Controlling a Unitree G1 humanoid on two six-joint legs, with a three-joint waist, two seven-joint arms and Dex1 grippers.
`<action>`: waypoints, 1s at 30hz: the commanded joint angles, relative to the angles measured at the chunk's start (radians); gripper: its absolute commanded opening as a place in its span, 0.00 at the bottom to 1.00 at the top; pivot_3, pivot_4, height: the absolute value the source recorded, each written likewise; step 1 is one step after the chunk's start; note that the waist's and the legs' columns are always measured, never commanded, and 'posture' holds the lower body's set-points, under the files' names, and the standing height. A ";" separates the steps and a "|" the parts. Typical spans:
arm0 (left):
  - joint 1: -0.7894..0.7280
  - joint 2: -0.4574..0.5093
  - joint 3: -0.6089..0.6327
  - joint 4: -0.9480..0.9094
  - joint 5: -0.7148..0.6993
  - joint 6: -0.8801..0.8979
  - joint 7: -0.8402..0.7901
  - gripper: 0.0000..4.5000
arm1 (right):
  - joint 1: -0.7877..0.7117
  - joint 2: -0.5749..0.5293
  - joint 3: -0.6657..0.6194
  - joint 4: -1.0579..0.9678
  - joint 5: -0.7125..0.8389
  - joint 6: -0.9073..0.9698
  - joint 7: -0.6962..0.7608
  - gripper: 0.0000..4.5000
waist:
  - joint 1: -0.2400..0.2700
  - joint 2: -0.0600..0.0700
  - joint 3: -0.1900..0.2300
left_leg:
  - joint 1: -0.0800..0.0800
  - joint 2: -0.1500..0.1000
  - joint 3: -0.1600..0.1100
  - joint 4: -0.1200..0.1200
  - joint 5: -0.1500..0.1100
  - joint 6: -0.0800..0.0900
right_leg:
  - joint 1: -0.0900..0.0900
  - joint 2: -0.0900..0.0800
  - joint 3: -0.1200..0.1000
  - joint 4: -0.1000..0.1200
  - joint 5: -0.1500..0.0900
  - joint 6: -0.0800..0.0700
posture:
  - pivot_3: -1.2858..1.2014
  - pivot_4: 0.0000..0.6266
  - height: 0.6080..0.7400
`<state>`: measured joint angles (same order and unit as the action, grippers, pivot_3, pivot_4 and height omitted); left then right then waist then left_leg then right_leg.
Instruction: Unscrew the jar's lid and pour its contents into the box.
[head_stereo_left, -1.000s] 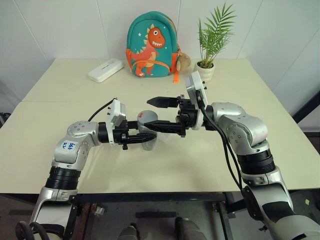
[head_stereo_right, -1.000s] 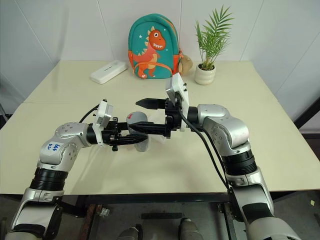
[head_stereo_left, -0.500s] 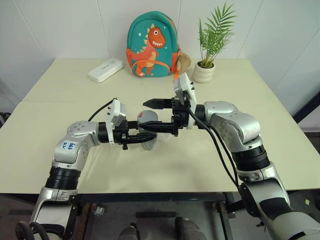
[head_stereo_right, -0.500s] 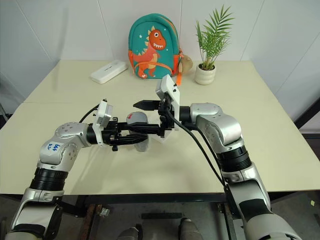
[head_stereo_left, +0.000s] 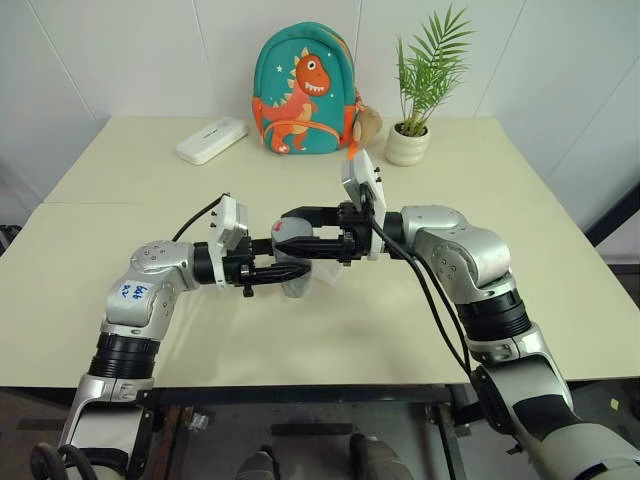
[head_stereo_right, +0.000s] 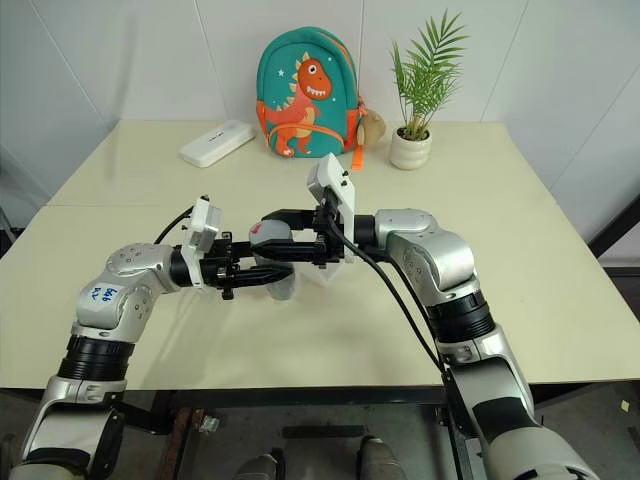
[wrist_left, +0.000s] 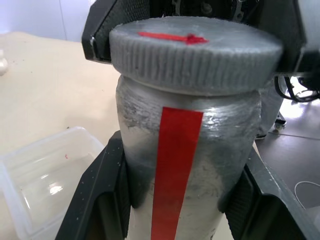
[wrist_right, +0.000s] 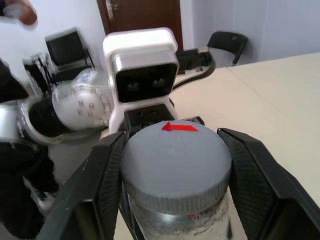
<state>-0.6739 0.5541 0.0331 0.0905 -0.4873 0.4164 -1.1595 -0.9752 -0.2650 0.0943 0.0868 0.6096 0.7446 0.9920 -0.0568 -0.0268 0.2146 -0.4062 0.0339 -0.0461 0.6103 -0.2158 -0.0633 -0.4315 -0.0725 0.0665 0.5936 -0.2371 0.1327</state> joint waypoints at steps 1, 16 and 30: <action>0.011 0.013 0.005 -0.027 -0.004 -0.009 -0.003 0.43 | -0.067 0.066 -0.233 -0.053 0.292 0.135 -0.107 0.57 | 0.001 0.000 0.000 | 0.000 0.000 0.000 0.000 0.000 0.000 | 0.000 0.000 0.000 0.000 0.000 0.000 | 0.52 0.24 1.00; 0.044 0.031 0.030 -0.045 -0.019 0.000 0.022 0.43 | 0.270 -0.261 -0.262 -0.081 -0.077 -0.190 -0.297 0.57 | 0.006 0.000 0.000 | -0.002 -0.001 0.001 0.000 -0.001 0.001 | 0.001 -0.001 0.001 -0.006 -0.007 -0.012 | 0.52 0.24 1.00; -0.015 0.007 0.013 -0.009 -0.022 0.013 0.013 0.43 | 0.453 -0.174 -0.228 0.319 -0.315 -0.585 -0.374 0.57 | -0.001 0.000 0.000 | 0.002 -0.001 0.003 0.002 -0.001 0.003 | 0.003 0.000 0.004 -0.003 -0.007 -0.010 | 0.52 0.24 1.00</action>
<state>-0.6643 0.5633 0.0368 0.0965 -0.4889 0.4299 -1.1451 -0.5157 -0.4413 -0.0959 0.4025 0.2931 0.2101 0.6308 -0.0581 -0.0265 0.2148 -0.4047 0.0324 -0.0430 0.6124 -0.2164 -0.0607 -0.4283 -0.0728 0.0711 0.5901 -0.2439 0.1226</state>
